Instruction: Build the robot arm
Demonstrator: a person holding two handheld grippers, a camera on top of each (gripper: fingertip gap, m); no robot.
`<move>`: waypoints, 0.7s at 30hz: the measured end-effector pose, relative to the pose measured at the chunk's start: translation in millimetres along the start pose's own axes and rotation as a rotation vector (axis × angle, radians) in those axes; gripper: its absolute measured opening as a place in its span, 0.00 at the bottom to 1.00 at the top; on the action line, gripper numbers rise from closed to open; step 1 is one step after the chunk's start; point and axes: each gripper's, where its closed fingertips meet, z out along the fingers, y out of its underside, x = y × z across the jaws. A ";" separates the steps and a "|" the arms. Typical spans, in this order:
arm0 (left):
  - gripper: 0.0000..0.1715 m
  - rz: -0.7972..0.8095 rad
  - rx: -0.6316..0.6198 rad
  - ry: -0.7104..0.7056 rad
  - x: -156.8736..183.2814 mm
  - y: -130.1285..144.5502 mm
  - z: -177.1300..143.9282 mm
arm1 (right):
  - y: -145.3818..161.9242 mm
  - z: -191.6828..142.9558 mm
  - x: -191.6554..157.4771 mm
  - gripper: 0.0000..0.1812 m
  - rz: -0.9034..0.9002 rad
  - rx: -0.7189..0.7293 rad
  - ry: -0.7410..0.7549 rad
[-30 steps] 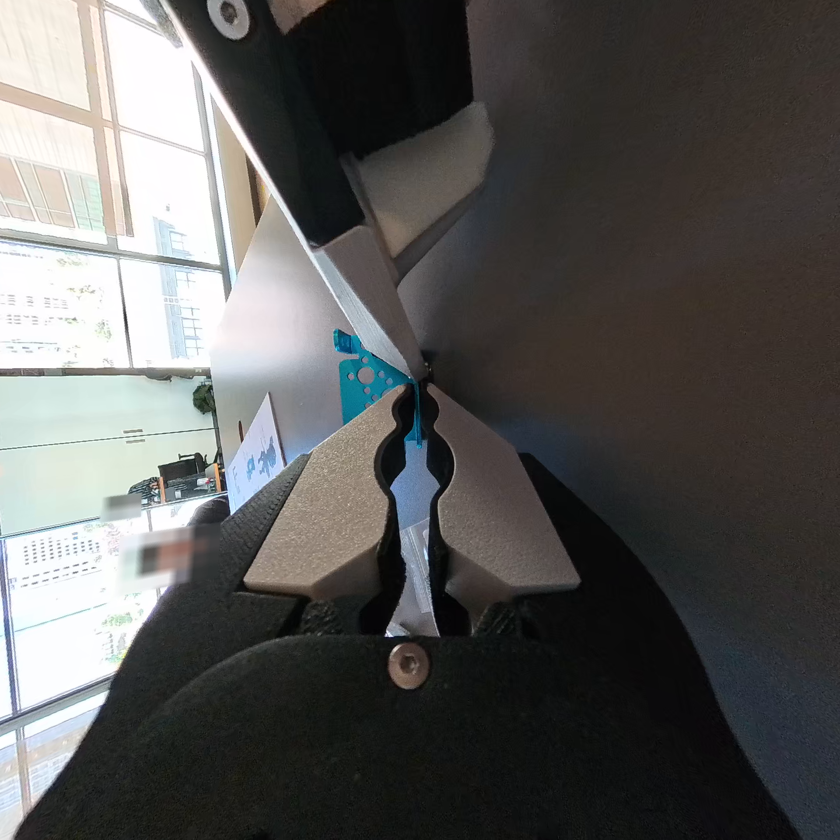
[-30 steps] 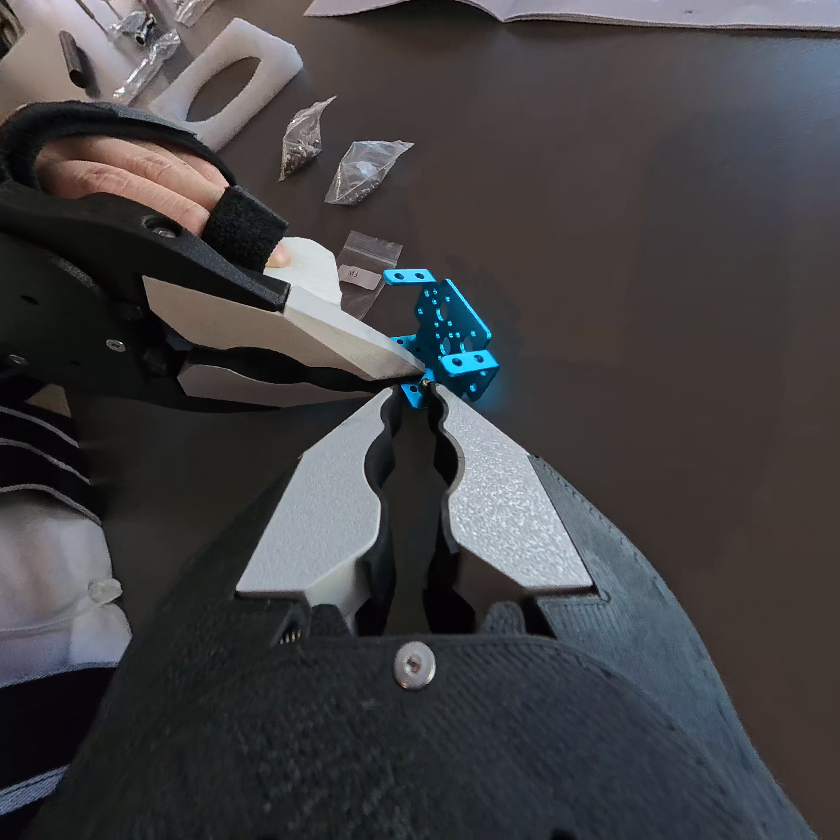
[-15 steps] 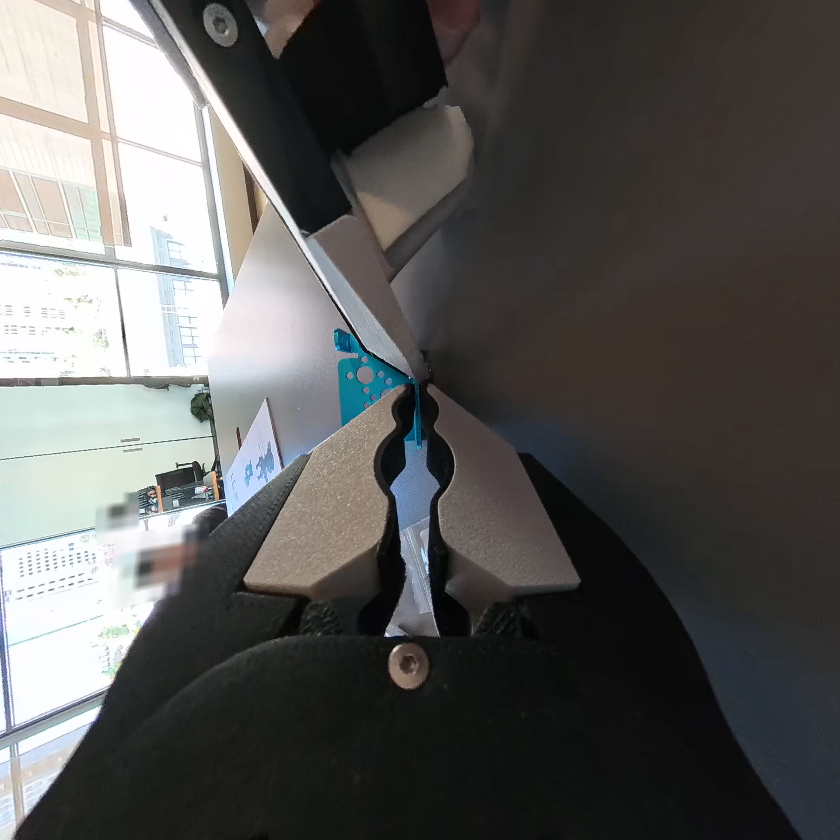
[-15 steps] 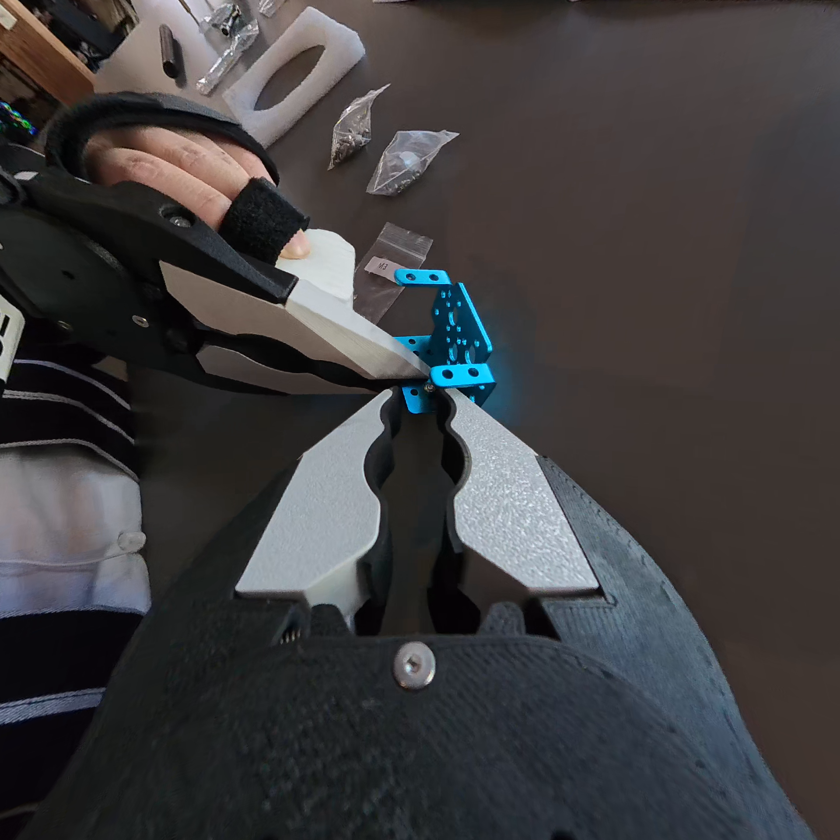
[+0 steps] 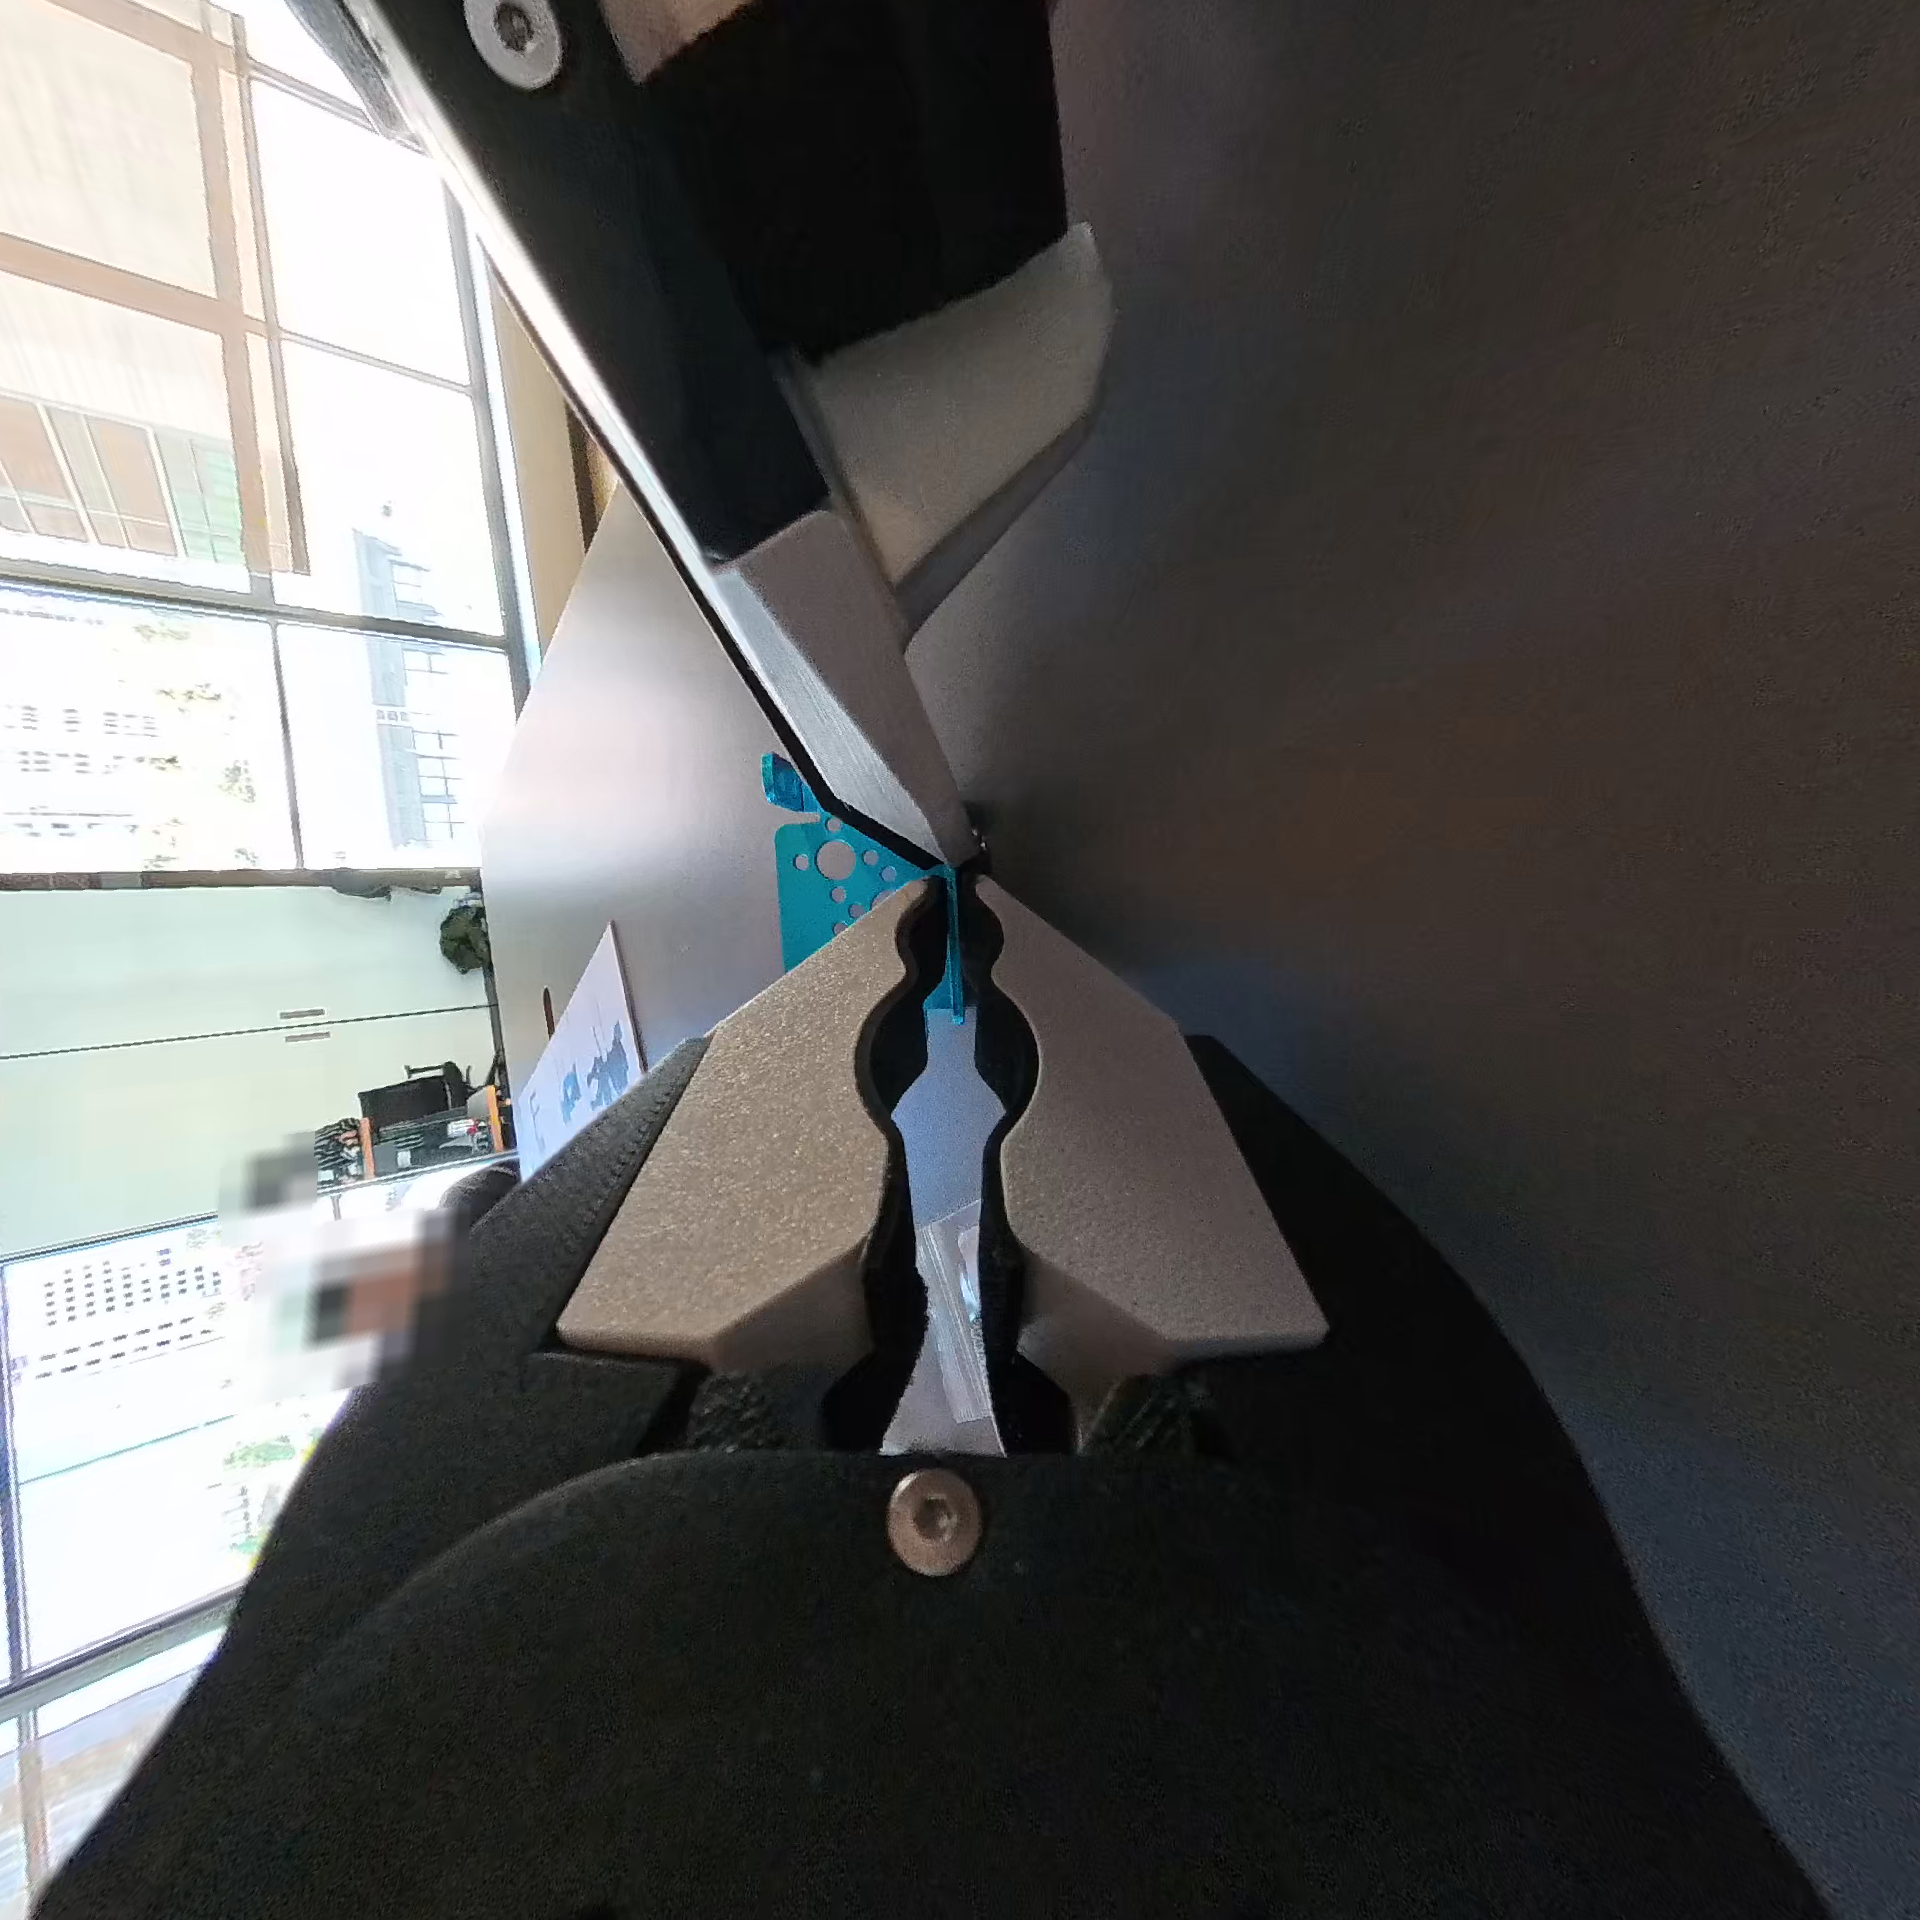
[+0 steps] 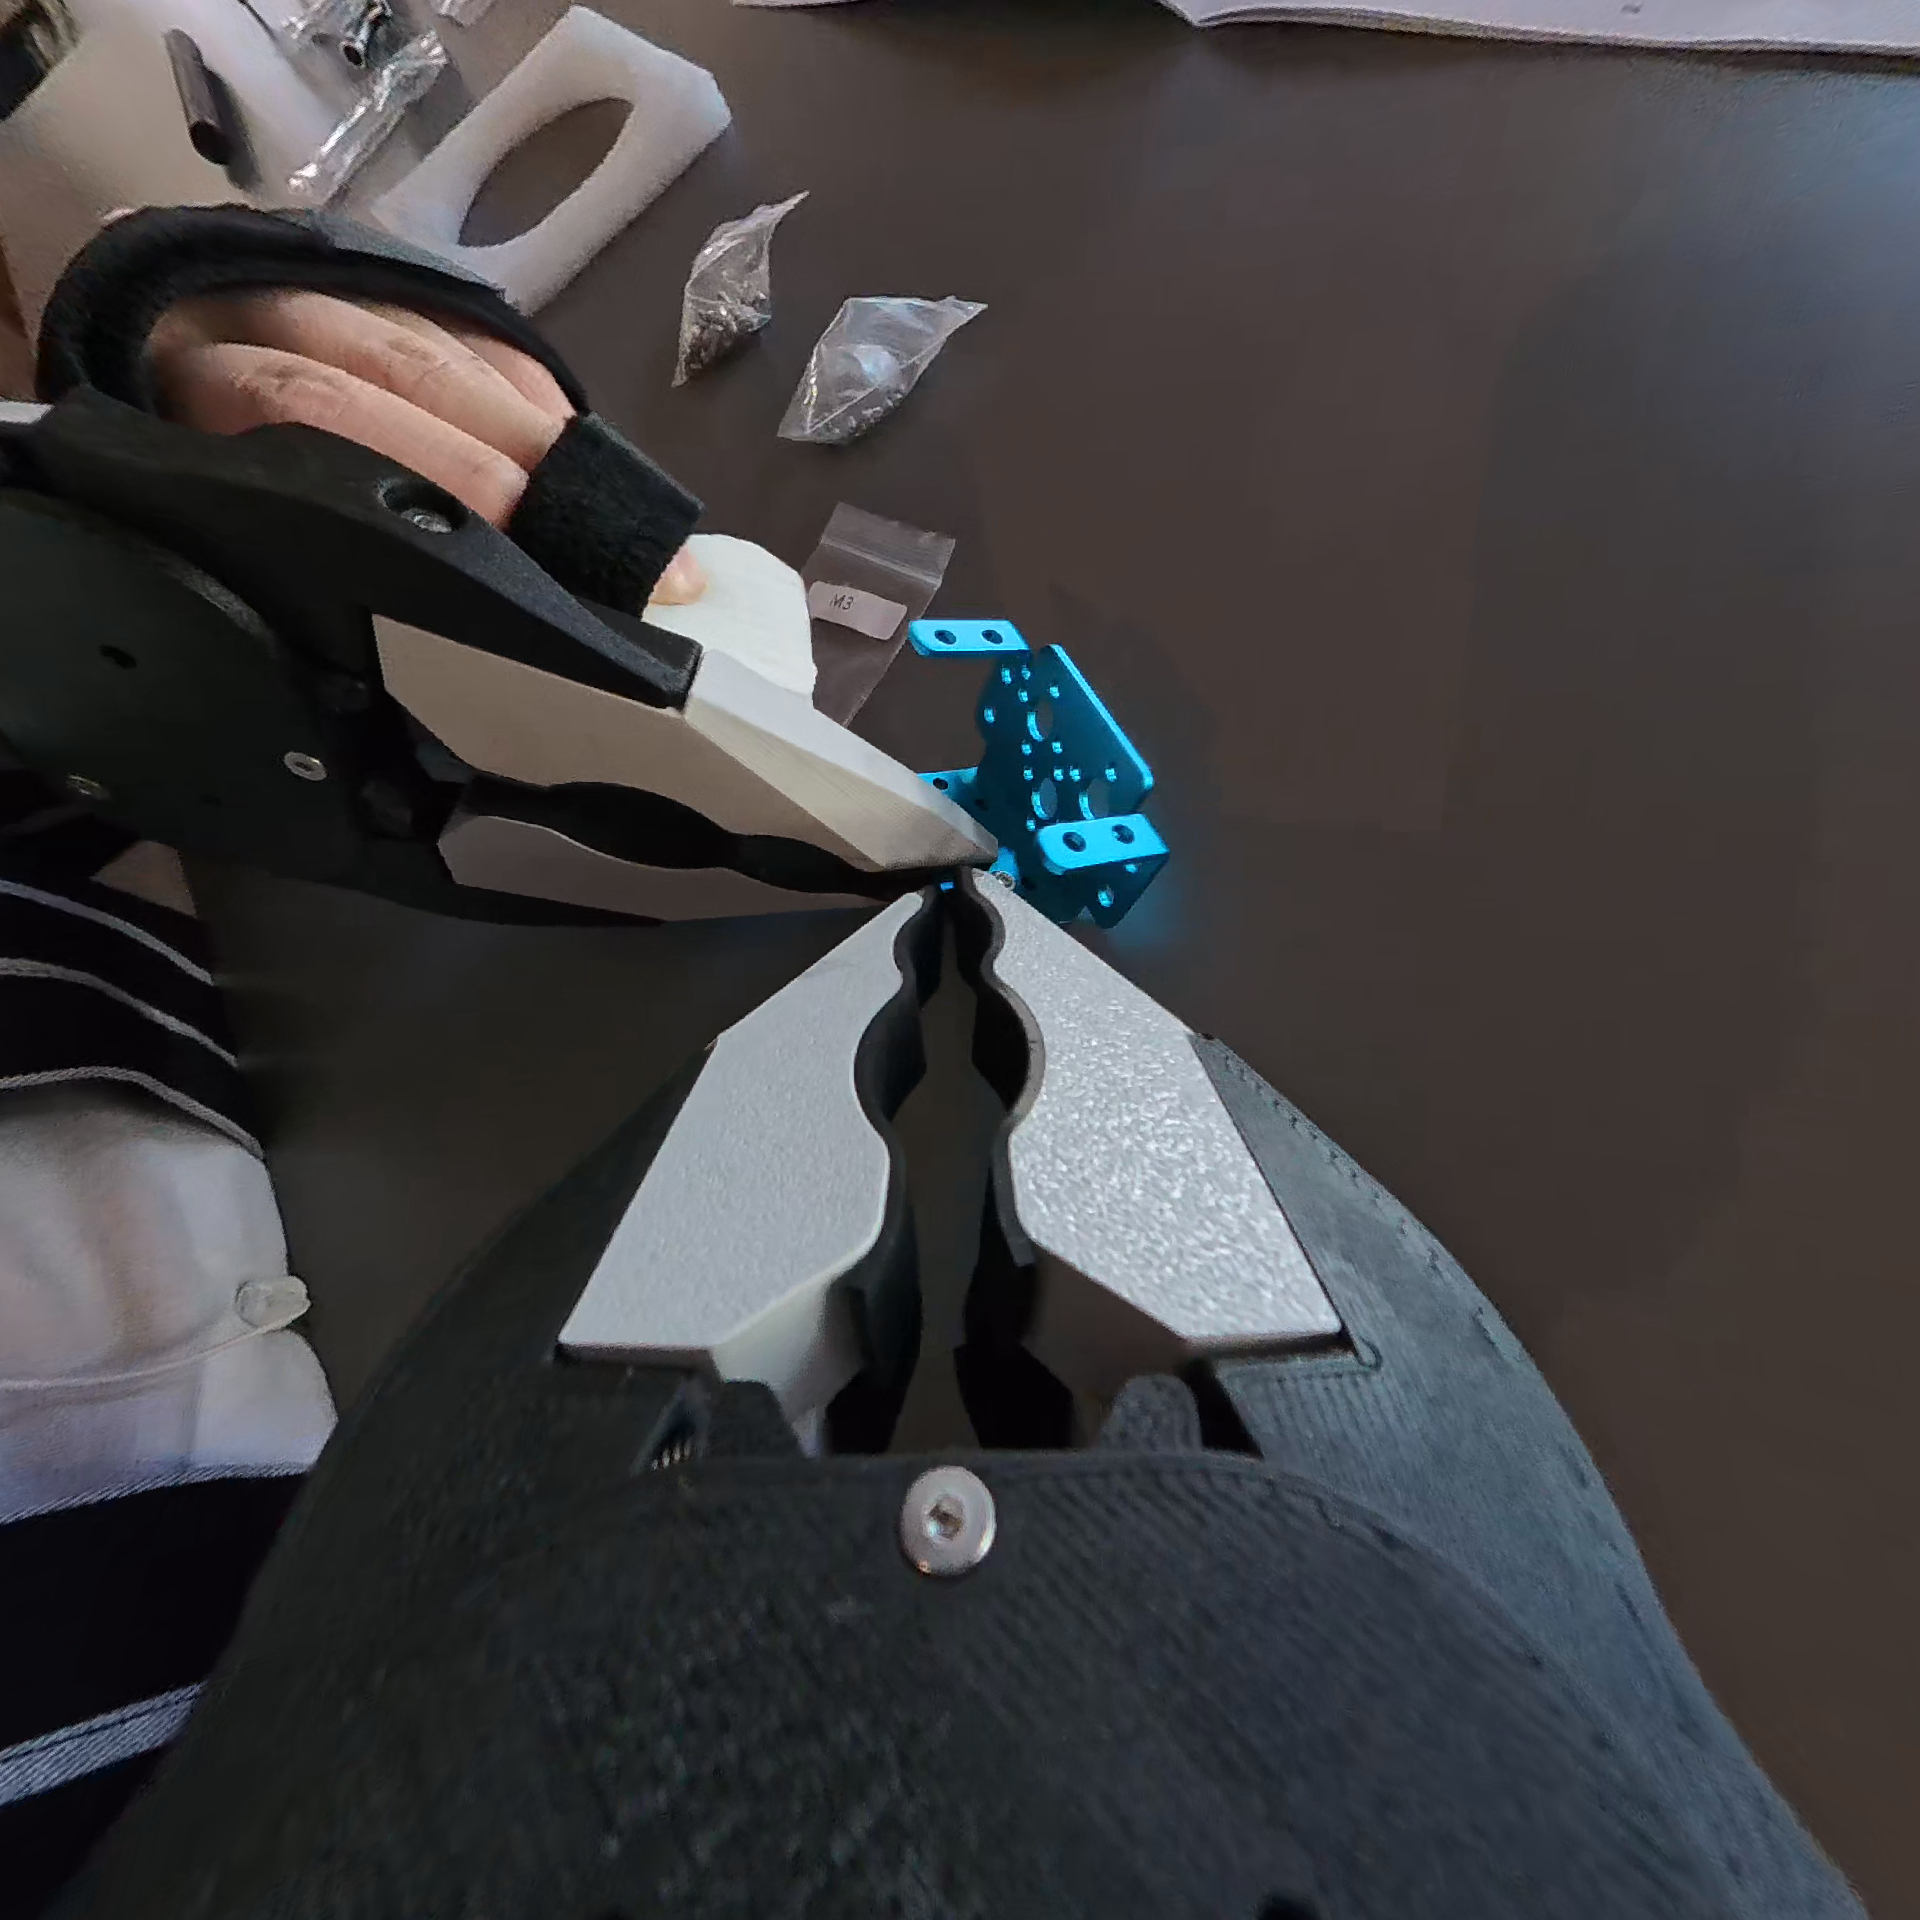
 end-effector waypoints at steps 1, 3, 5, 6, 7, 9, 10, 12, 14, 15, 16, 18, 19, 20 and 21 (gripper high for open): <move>0.01 -0.002 0.004 0.002 0.0 -0.5 0.0 | 0.1 -0.5 -0.3 0.01 -0.013 -0.003 0.005; 0.00 -0.021 0.009 0.013 -0.1 -0.3 -0.4 | -1.2 -2.7 -0.1 0.02 -0.074 0.006 0.016; 0.00 -0.064 0.009 0.028 -2.1 3.0 -1.2 | -6.6 -6.6 -3.3 0.09 -0.108 0.041 -0.008; 0.00 -0.100 0.020 0.047 -2.7 3.6 -1.8 | -10.5 -8.7 -1.2 0.14 -0.112 0.065 -0.003; 0.00 -0.146 0.036 0.069 -3.7 3.6 -3.0 | -13.7 -10.5 -0.4 0.16 -0.128 0.086 -0.005; 0.00 -0.245 0.066 0.118 -6.0 3.5 -5.7 | -16.2 -11.8 -0.6 0.15 -0.211 0.106 0.000; 0.00 -0.287 0.085 0.137 -7.6 2.6 -7.6 | -16.6 -11.7 3.6 0.14 -0.267 0.106 0.039; 0.00 -0.354 0.131 0.162 -11.3 0.0 -12.0 | -12.7 -9.5 8.9 0.11 -0.403 0.069 0.108; 0.00 -0.409 0.157 0.203 -11.2 -0.8 -14.8 | -14.7 -8.0 6.6 0.10 -0.495 0.071 0.136; 0.00 -0.431 0.166 0.218 -11.3 -0.5 -15.9 | -16.0 -7.5 3.7 0.08 -0.517 0.077 0.133; 0.00 -0.446 0.176 0.227 -12.2 -0.1 -17.3 | -16.7 -6.8 0.7 0.08 -0.535 0.082 0.124; 0.00 -0.478 0.204 0.246 -14.0 -0.2 -20.6 | -16.5 -6.2 -4.1 0.08 -0.564 0.089 0.102; 0.00 -0.497 0.217 0.260 -14.4 -0.8 -22.0 | -16.8 -6.3 -5.6 0.09 -0.564 0.091 0.092; 0.00 -0.517 0.233 0.276 -14.7 -2.1 -23.4 | -17.5 -6.5 -7.5 0.09 -0.563 0.099 0.080; 0.00 -0.536 0.250 0.291 -15.0 -3.8 -25.0 | -18.4 -6.6 -8.4 0.08 -0.565 0.107 0.076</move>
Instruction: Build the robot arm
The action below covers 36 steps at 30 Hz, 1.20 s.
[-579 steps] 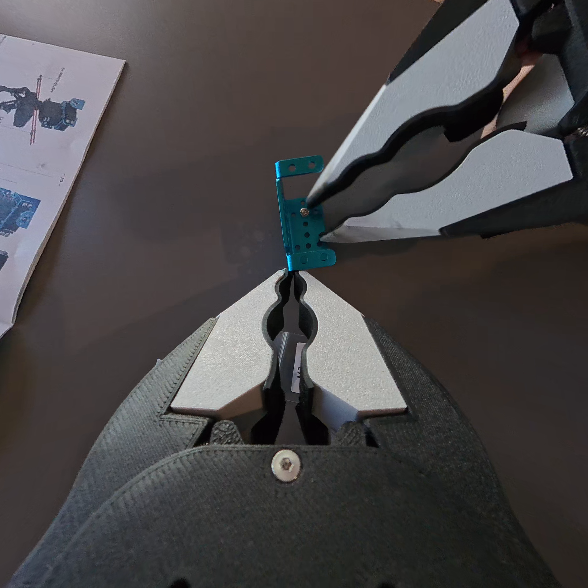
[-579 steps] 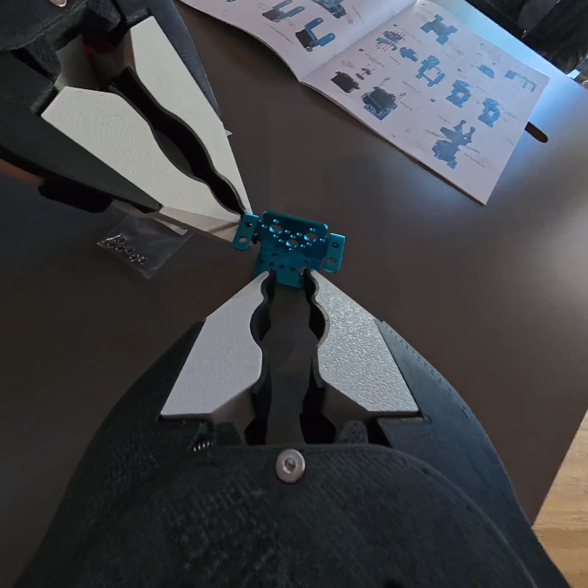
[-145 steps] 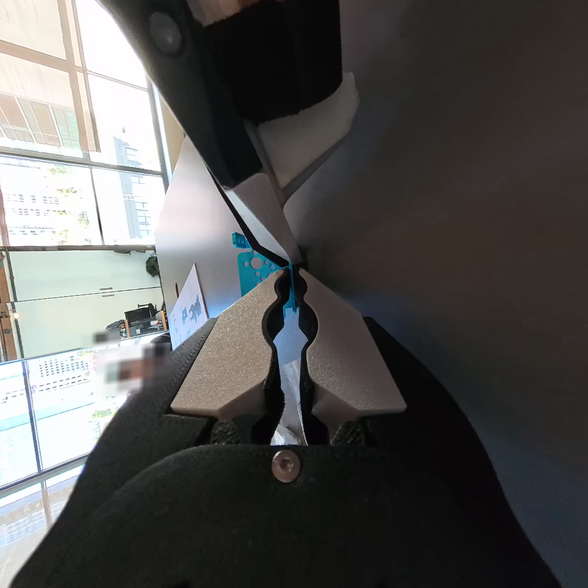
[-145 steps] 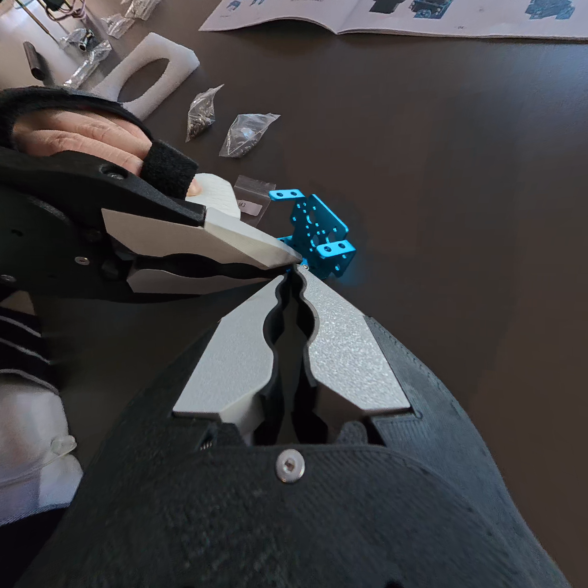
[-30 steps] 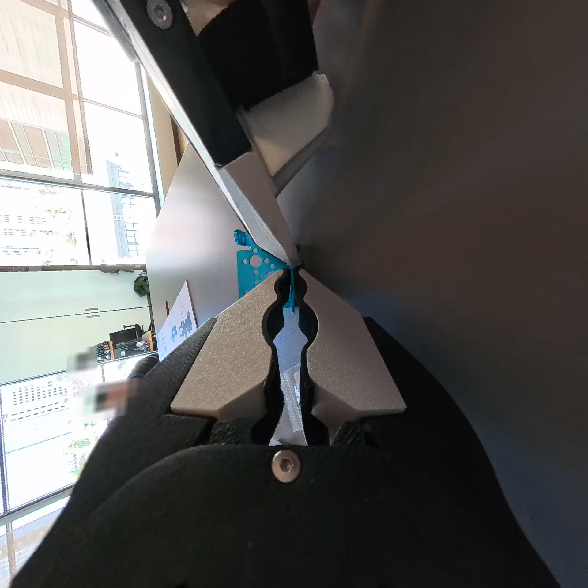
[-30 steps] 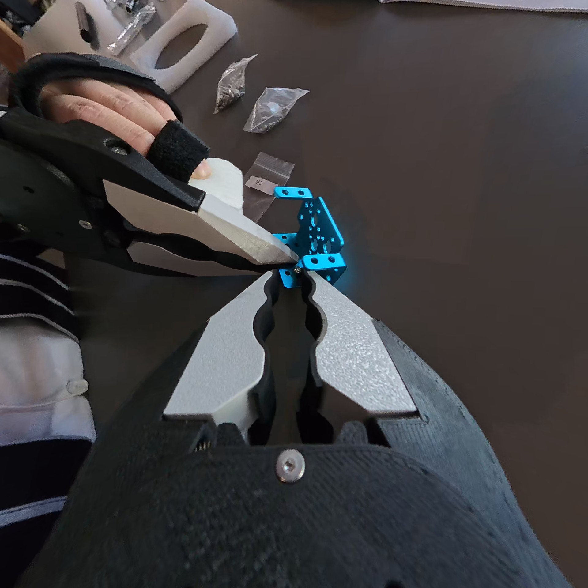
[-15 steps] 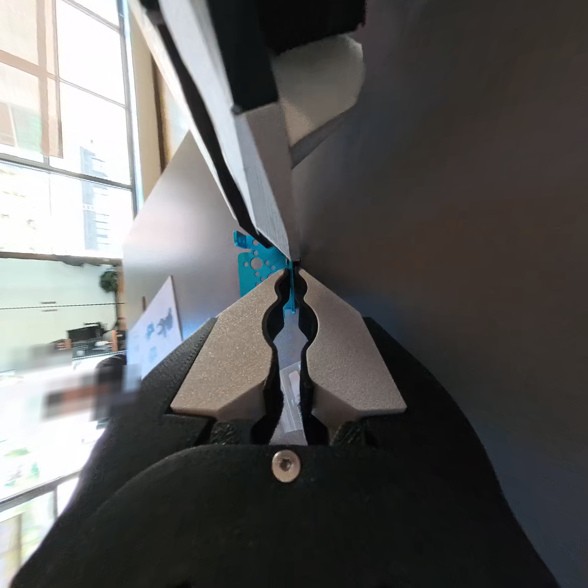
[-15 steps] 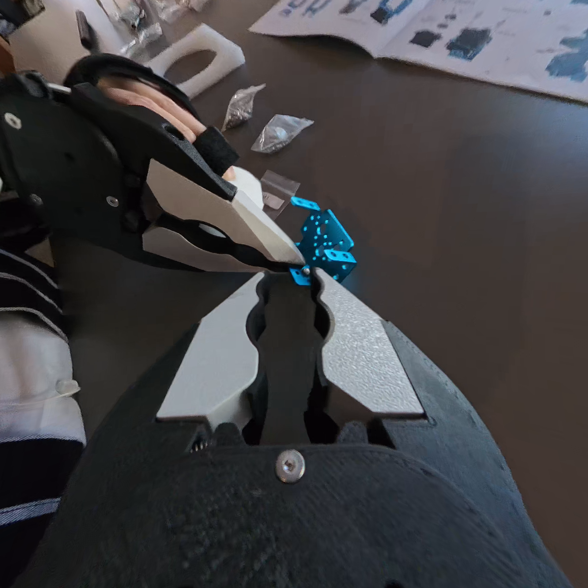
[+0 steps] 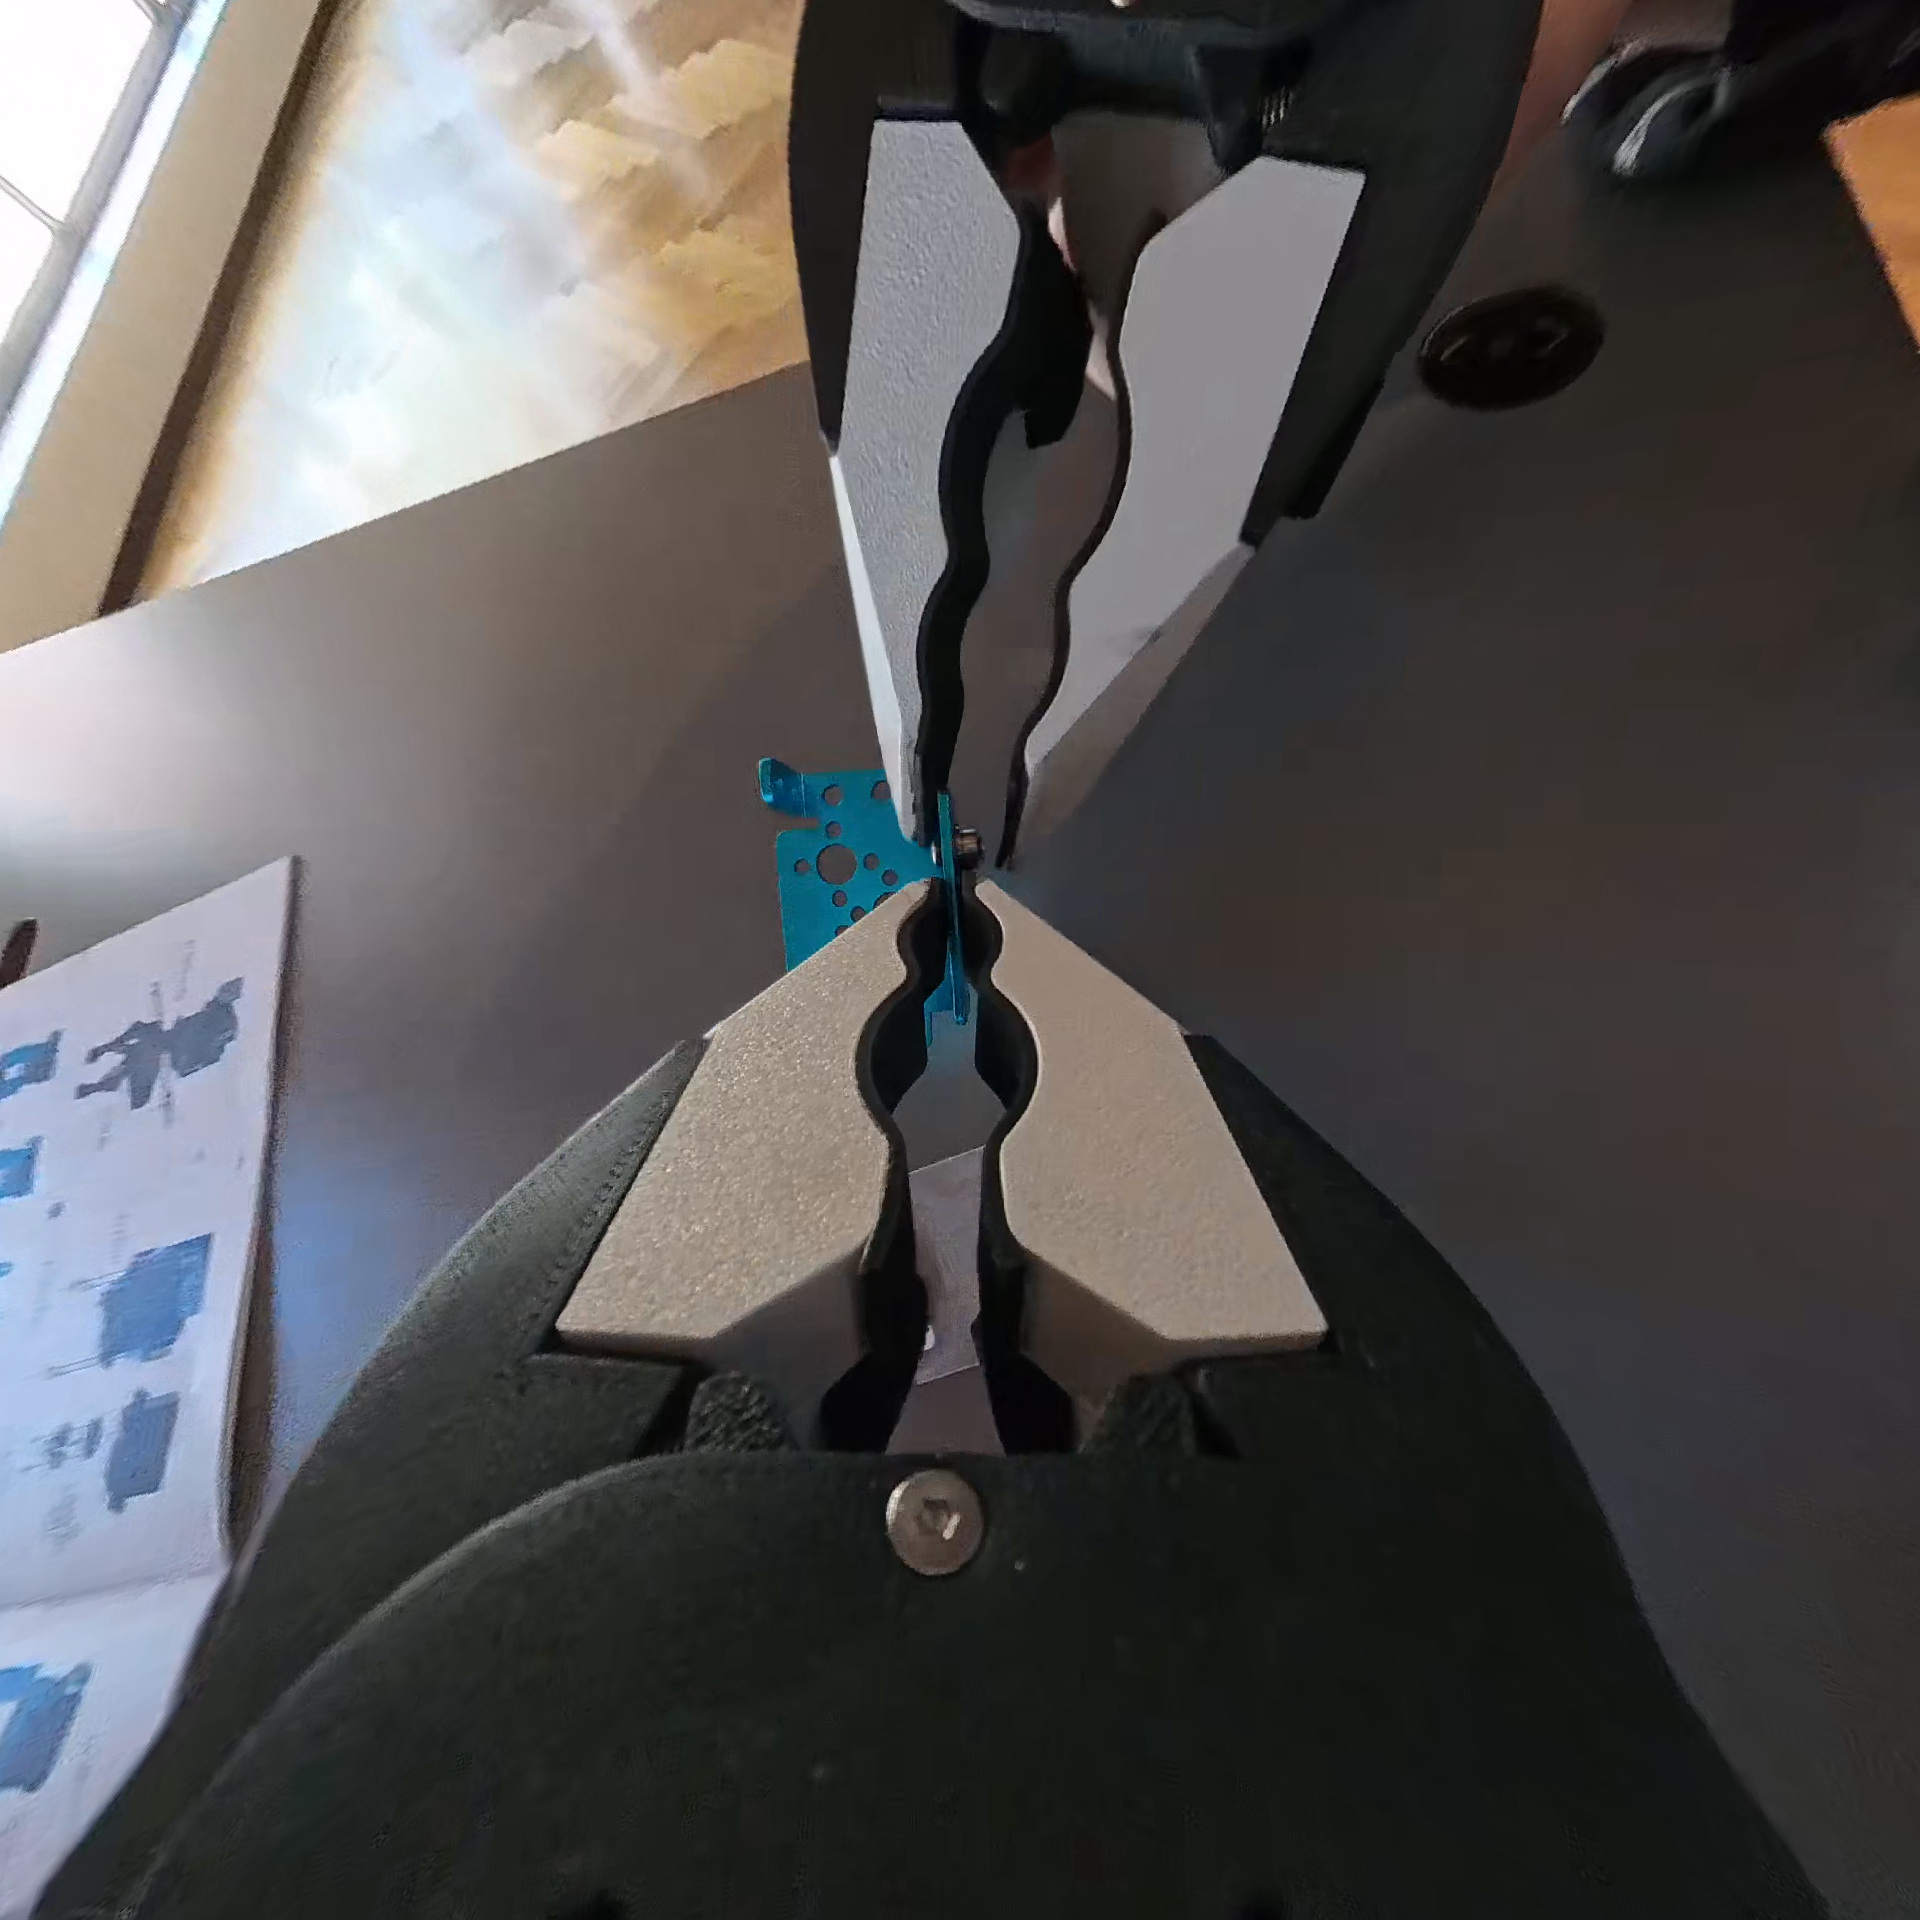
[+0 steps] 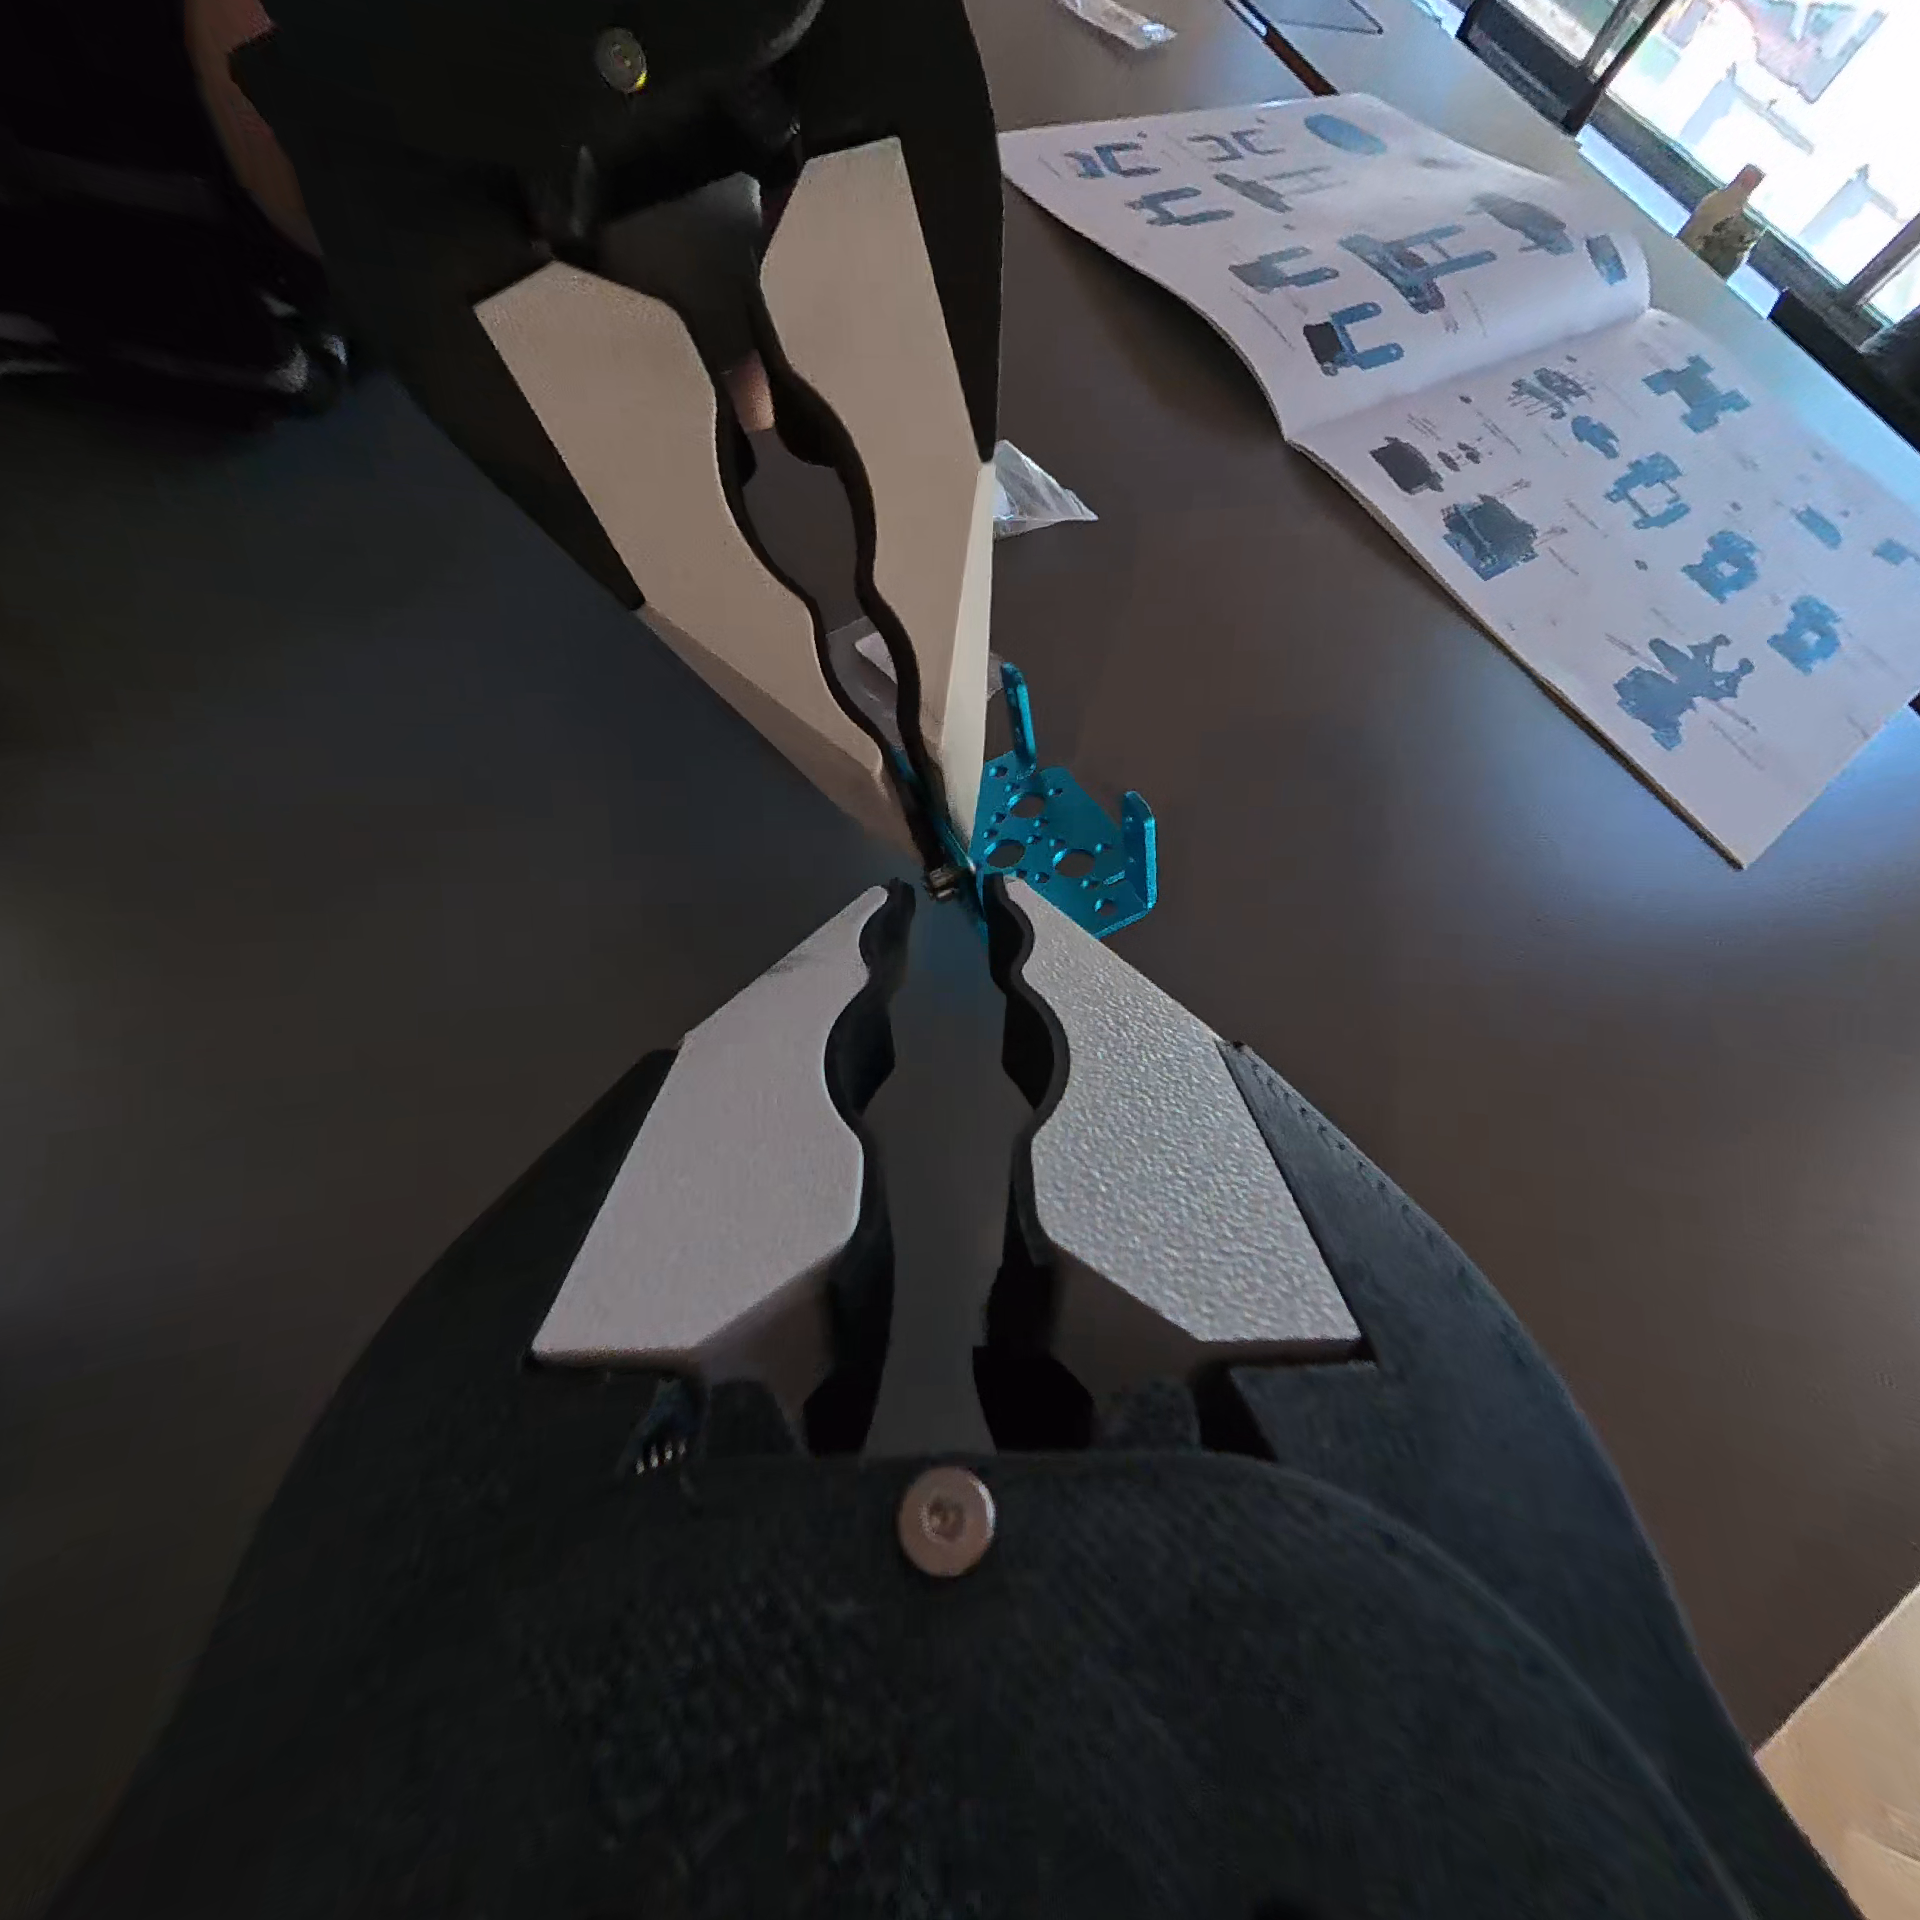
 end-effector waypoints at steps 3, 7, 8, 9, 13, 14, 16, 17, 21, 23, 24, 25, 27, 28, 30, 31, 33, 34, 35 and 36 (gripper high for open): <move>0.00 -0.031 0.024 0.021 0.1 -1.8 -1.5 | -1.0 -0.2 1.0 0.07 0.000 0.007 0.005; 0.00 -0.045 0.035 0.040 1.4 0.4 -0.2 | 1.5 1.1 -0.7 0.06 0.000 0.006 -0.002; 0.00 -0.047 0.031 0.045 2.1 1.3 0.3 | 2.5 1.7 -1.5 0.06 -0.008 0.002 -0.002; 0.01 -0.048 0.027 0.051 2.8 2.1 0.9 | 3.9 2.2 -2.2 0.06 -0.017 -0.004 -0.003; 0.01 -0.040 0.011 0.052 4.0 5.2 3.3 | 7.7 4.1 -3.4 0.05 -0.012 -0.025 -0.009; 0.01 -0.039 0.009 0.051 3.9 5.6 3.4 | 7.7 4.4 -3.4 0.05 -0.004 -0.024 -0.010; 0.01 -0.042 0.007 0.055 4.1 6.1 3.1 | 7.7 4.7 -4.0 0.05 0.009 -0.018 -0.014; 0.01 -0.044 0.010 0.056 3.7 6.0 3.2 | 7.4 4.6 -3.6 0.05 0.015 -0.012 -0.013; 0.01 -0.007 0.018 0.047 4.0 6.6 3.0 | 6.8 4.6 -4.4 0.05 -0.042 0.003 -0.002; 0.01 0.020 0.019 0.034 4.3 7.7 2.7 | 6.9 5.1 -5.2 0.05 -0.119 0.002 0.028; 0.01 0.026 0.015 0.030 4.3 8.3 2.4 | 6.8 5.3 -5.5 0.05 -0.149 0.000 0.041; 0.01 0.029 0.012 0.025 3.6 8.8 1.5 | 6.3 4.7 -5.2 0.05 -0.188 0.000 0.060; 0.02 0.013 0.025 0.024 1.4 7.2 -2.0 | 2.6 1.8 -3.8 0.05 -0.261 0.013 0.099; 0.02 0.001 0.033 0.028 0.2 6.3 -4.8 | 0.9 0.0 -2.9 0.05 -0.283 0.018 0.115; 0.05 -0.043 0.068 0.032 -5.0 2.9 -12.5 | -4.5 -5.5 0.1 0.05 -0.355 0.040 0.164; 0.08 -0.090 0.097 0.039 -9.3 0.1 -17.9 | -8.5 -9.1 1.1 0.05 -0.403 0.058 0.194; 0.12 -0.226 0.169 0.071 -20.1 -5.3 -30.7 | -15.6 -15.6 1.4 0.05 -0.475 0.090 0.239; 0.12 -0.307 0.211 0.076 -28.8 -6.8 -37.4 | -18.7 -18.5 1.9 0.04 -0.514 0.106 0.266; 0.18 -0.394 0.258 0.082 -38.2 -7.8 -43.8 | -22.6 -21.1 0.9 0.04 -0.563 0.130 0.289; 0.21 -0.478 0.308 0.105 -45.2 -9.5 -50.0 | -26.8 -23.6 -0.6 0.04 -0.602 0.154 0.311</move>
